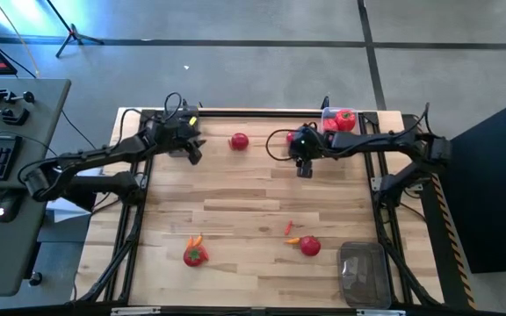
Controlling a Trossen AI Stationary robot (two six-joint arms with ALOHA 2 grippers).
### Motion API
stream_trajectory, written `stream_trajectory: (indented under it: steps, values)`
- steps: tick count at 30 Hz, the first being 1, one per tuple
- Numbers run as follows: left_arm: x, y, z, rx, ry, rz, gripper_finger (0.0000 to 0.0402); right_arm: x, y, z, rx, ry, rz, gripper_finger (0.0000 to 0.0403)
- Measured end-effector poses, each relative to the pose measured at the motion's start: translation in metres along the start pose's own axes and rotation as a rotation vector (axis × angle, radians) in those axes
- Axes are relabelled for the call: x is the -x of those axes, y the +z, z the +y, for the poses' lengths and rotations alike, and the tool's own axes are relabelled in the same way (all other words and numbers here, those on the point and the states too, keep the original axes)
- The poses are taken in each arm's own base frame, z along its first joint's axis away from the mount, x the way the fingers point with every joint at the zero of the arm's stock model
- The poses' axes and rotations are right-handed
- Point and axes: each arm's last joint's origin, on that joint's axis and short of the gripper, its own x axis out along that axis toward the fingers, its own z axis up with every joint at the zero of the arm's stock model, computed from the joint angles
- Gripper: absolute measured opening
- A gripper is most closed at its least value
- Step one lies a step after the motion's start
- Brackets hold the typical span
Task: Sort produce into baskets
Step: Put the yellow chili pepper into the top black bin
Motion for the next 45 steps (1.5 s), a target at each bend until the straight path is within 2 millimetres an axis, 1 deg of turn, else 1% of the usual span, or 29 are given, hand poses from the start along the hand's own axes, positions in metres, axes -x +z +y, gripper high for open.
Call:
stream_trajectory:
  steps: [3, 7, 13, 16, 21, 24, 26, 32, 36, 38, 40, 43, 45]
  values:
    - [0.002, 0.002, -0.006, -0.039, -0.028, -0.017, 0.0161, -0.008, 0.005, 0.0, 0.049, 0.027, 0.039, 0.019]
    - [0.002, 0.002, -0.013, -0.096, -0.057, -0.025, 0.0161, -0.021, 0.017, -0.004, 0.101, 0.058, 0.11, 0.0188]
    - [0.003, 0.003, -0.019, -0.115, -0.082, -0.028, 0.0161, -0.04, 0.036, -0.011, 0.192, 0.112, 0.215, 0.0188]
    - [0.003, 0.003, -0.022, -0.121, -0.092, -0.029, 0.0161, -0.049, 0.038, -0.014, 0.221, 0.147, 0.284, 0.0188]
    - [0.003, 0.003, -0.025, -0.131, -0.107, -0.03, 0.0161, -0.062, 0.037, -0.015, 0.238, 0.17, 0.341, 0.0184]
    - [0.003, 0.003, -0.026, -0.134, -0.111, -0.031, 0.0161, -0.064, 0.036, -0.018, 0.231, 0.167, 0.341, 0.0166]
    - [0.003, 0.003, -0.026, -0.127, -0.111, -0.034, 0.0161, -0.064, 0.035, -0.019, 0.223, 0.171, 0.342, 0.0145]
    - [0.003, 0.003, -0.027, -0.128, -0.115, -0.035, 0.0161, -0.064, 0.034, -0.019, 0.21, 0.199, 0.332, 0.0064]
    - [0.004, 0.004, -0.031, -0.129, -0.129, -0.057, 0.0161, -0.064, 0.036, -0.018, 0.168, 0.203, 0.316, 0.0012]
    - [0.003, 0.001, -0.033, -0.135, -0.137, -0.071, 0.0161, -0.063, 0.037, -0.018, 0.139, 0.216, 0.296, 0.0007]
    - [0.001, -0.004, -0.033, -0.139, -0.141, -0.073, 0.0161, -0.06, 0.04, -0.018, 0.088, 0.253, 0.252, 0.0013]
    - [0.0, -0.007, -0.035, -0.14, -0.167, -0.093, 0.0161, -0.05, 0.049, -0.019, 0.009, 0.328, 0.14, 0.0016]
    - [0.001, -0.007, -0.036, -0.134, -0.199, -0.102, 0.0161, -0.045, 0.059, -0.018, -0.027, 0.357, 0.038, 0.0015]
